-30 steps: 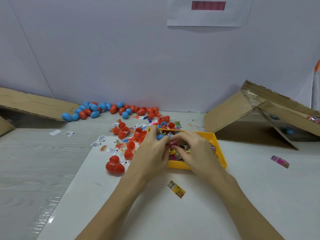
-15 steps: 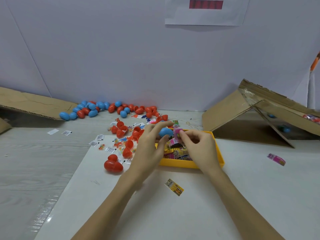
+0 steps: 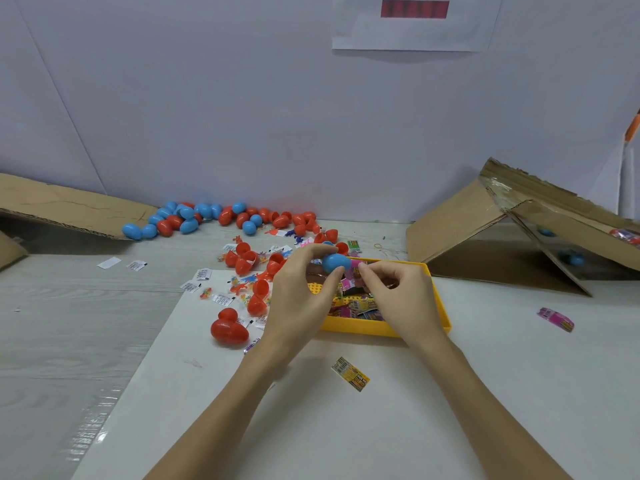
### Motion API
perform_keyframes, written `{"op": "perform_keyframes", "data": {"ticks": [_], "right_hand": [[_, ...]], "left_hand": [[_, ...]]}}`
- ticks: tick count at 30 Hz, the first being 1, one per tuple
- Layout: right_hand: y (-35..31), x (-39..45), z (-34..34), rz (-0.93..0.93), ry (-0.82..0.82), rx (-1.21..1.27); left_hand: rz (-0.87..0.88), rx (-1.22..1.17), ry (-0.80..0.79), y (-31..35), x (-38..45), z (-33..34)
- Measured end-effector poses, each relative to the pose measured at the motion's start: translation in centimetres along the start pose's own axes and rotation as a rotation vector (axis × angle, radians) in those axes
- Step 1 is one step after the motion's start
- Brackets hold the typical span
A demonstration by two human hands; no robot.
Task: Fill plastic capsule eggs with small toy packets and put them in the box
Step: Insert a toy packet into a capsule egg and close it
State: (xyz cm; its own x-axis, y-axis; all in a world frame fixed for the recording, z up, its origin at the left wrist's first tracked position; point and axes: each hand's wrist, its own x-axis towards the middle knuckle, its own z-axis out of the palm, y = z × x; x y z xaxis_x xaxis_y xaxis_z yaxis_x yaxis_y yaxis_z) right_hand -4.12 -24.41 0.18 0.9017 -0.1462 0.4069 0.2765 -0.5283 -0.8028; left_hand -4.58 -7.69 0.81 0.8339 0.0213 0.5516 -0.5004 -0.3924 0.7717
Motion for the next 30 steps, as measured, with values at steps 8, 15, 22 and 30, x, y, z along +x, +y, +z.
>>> {"op": "perform_keyframes", "data": {"ticks": [8,15,22,30], "right_hand": [[0.11,0.04,-0.08,0.003,-0.024,0.043],[0.00,-0.07,0.28,-0.015,-0.079,0.109],[-0.52,0.21,0.08,0.197,-0.121,0.555],[-0.82,0.20,-0.14,0.205,-0.114,0.607]], "left_hand": [[-0.020,0.030,-0.026,-0.24,-0.09,0.15],[-0.154,-0.146,-0.066,-0.20,0.18,-0.07],[-0.132,-0.219,-0.086,-0.01,0.16,-0.21],[-0.186,-0.316,-0.054,0.03,0.25,-0.28]]}}
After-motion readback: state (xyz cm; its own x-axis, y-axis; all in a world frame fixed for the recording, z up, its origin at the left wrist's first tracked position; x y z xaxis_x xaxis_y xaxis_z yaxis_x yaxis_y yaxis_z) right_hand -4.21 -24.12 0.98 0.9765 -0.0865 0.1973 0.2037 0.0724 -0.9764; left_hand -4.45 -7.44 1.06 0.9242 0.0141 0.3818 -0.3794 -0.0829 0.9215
